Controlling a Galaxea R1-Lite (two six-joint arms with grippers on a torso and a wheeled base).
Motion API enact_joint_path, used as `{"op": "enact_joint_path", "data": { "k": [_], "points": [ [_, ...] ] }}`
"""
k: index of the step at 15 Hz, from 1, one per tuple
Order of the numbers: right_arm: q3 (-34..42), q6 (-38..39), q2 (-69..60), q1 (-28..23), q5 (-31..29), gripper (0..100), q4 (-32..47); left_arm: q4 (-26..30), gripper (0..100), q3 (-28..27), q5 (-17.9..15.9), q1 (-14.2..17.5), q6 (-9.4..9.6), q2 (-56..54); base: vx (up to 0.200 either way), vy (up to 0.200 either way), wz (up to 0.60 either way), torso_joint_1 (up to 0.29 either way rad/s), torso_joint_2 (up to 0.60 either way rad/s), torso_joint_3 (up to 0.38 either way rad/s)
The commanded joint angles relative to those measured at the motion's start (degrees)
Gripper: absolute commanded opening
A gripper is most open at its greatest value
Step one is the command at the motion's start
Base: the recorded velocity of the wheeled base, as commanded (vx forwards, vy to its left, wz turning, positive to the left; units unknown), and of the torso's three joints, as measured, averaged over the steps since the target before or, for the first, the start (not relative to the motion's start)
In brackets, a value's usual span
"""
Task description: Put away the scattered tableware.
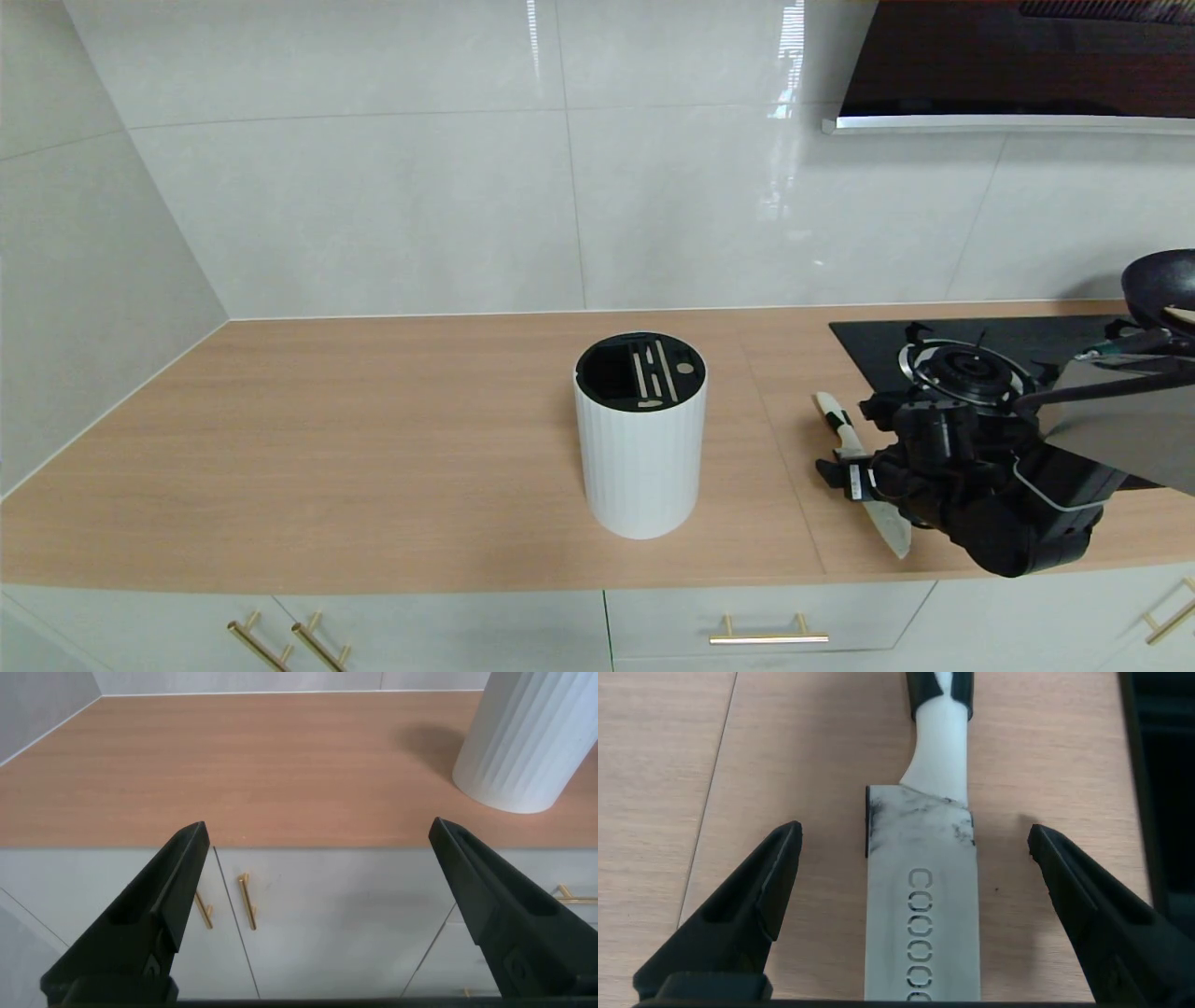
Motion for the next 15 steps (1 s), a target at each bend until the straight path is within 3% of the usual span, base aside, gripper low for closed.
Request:
{"op": "enact_joint_path", "data": {
  "k": [1, 6, 7, 15],
  "points": [
    [0.0, 0.0, 0.1, 0.1, 0.0, 100, 0.0, 0.0, 100, 0.0, 0.0, 0.0, 0.0, 0.1, 0.0, 0.0, 0.0, 0.0, 0.0, 0.0],
    [-0.6, 0.2, 1.2, 0.1, 0.0, 100, -0.3, 0.0, 100, 0.0, 0.0, 0.0, 0.0, 0.1, 0.0, 0.0, 0.0, 0.0, 0.0, 0.0],
    [-0.7, 0.3, 1.2, 0.1, 0.0, 0, -0.3, 0.0, 100, 0.0, 0.0, 0.0, 0.0, 0.1, 0.0, 0.0, 0.0, 0.0, 0.0, 0.0],
    [-0.5, 0.3, 1.2, 0.1, 0.0, 0, -1.8, 0.0, 100, 0.0, 0.0, 0.0, -0.09, 0.1, 0.0, 0.0, 0.0, 0.0, 0.0, 0.0]
  ]
}}
